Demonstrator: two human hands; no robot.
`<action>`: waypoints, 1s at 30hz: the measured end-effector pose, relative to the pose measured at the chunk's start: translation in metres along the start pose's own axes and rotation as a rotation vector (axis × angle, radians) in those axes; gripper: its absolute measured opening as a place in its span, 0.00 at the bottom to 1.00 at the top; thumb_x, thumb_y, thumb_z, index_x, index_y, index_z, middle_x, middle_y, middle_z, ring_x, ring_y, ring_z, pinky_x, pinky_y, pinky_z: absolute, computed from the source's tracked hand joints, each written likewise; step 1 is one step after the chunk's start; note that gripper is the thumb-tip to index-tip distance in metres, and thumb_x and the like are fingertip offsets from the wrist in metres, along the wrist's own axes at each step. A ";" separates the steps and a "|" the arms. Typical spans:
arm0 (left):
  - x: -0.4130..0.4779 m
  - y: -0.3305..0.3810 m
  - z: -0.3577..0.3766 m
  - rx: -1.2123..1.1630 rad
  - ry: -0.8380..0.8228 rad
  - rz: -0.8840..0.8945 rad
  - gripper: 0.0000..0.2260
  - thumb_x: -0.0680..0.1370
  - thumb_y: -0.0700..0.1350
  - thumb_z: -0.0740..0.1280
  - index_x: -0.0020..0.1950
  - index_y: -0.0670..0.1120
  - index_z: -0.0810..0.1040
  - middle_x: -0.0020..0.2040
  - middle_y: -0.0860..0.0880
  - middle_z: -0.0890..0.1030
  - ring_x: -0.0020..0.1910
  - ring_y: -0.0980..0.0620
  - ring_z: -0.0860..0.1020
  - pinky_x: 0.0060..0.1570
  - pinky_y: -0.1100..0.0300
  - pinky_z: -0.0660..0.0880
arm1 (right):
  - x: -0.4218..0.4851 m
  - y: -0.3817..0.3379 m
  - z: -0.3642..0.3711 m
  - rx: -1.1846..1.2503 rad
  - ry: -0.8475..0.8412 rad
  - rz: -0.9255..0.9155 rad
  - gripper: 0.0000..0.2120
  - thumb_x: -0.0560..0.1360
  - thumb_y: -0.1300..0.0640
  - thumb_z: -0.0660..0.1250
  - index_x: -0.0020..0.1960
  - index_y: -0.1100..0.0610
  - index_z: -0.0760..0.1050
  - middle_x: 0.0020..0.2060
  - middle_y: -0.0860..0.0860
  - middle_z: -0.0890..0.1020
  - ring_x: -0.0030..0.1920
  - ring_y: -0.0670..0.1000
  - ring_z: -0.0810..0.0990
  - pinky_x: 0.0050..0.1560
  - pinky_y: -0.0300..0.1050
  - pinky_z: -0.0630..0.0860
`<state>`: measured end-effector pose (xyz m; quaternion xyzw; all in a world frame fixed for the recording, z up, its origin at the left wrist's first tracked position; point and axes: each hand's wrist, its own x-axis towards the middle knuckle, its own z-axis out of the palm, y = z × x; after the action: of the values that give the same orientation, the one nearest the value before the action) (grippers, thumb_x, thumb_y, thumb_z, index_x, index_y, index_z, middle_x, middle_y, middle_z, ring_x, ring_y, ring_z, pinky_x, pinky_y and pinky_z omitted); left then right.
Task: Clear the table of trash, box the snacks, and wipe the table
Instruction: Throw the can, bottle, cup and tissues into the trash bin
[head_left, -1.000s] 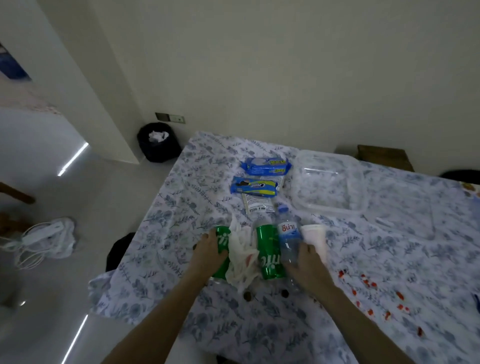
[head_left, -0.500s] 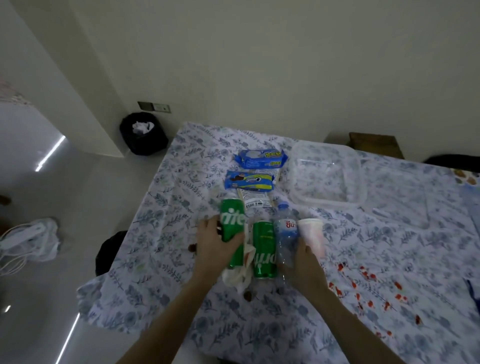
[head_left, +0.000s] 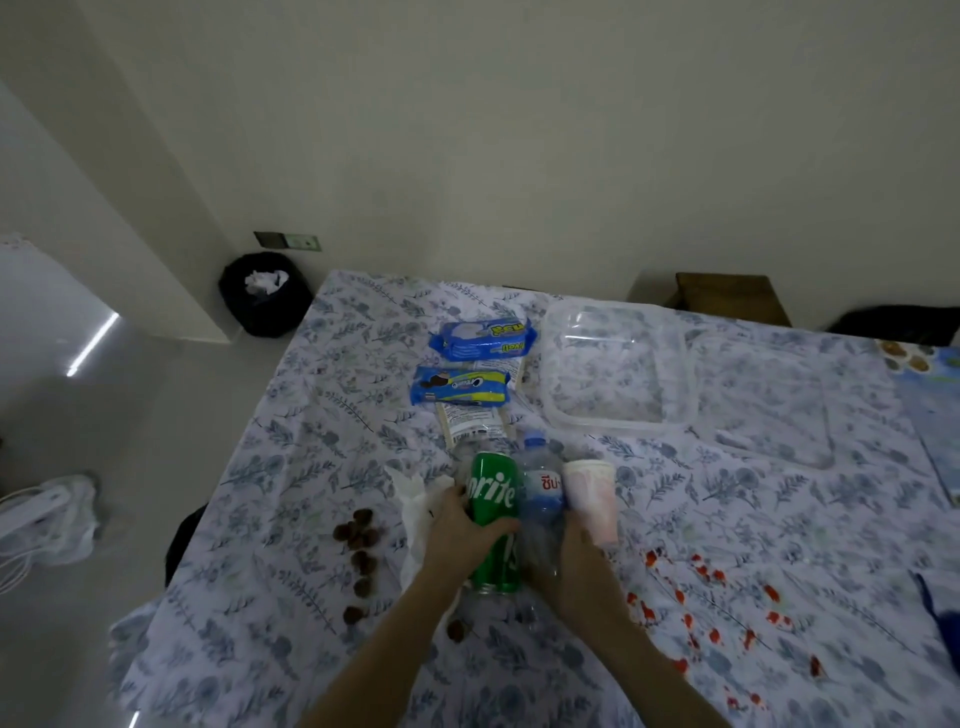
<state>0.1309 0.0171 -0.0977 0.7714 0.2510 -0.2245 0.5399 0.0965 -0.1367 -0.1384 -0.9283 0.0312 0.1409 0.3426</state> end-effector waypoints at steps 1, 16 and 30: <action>0.000 0.003 0.002 -0.009 -0.022 -0.006 0.34 0.64 0.51 0.78 0.65 0.46 0.68 0.58 0.49 0.78 0.56 0.47 0.79 0.59 0.48 0.76 | 0.000 0.002 0.000 0.013 -0.002 -0.004 0.29 0.72 0.50 0.70 0.66 0.63 0.64 0.52 0.56 0.81 0.46 0.53 0.81 0.45 0.50 0.80; -0.011 0.018 -0.005 -0.339 -0.213 -0.116 0.31 0.67 0.53 0.75 0.66 0.49 0.68 0.56 0.44 0.80 0.51 0.45 0.82 0.48 0.51 0.80 | 0.006 -0.010 -0.030 0.316 -0.068 0.063 0.15 0.70 0.54 0.73 0.50 0.42 0.69 0.47 0.38 0.76 0.50 0.43 0.78 0.47 0.34 0.74; -0.056 -0.008 -0.034 -0.831 -0.218 -0.078 0.39 0.60 0.55 0.78 0.68 0.44 0.71 0.59 0.39 0.81 0.52 0.42 0.83 0.43 0.54 0.80 | 0.014 -0.065 -0.068 0.122 -0.231 -0.117 0.31 0.66 0.46 0.73 0.65 0.52 0.67 0.52 0.47 0.77 0.51 0.49 0.78 0.48 0.43 0.74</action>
<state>0.0847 0.0436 -0.0583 0.4502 0.2906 -0.2050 0.8191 0.1363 -0.1307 -0.0518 -0.8837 -0.0542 0.2242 0.4072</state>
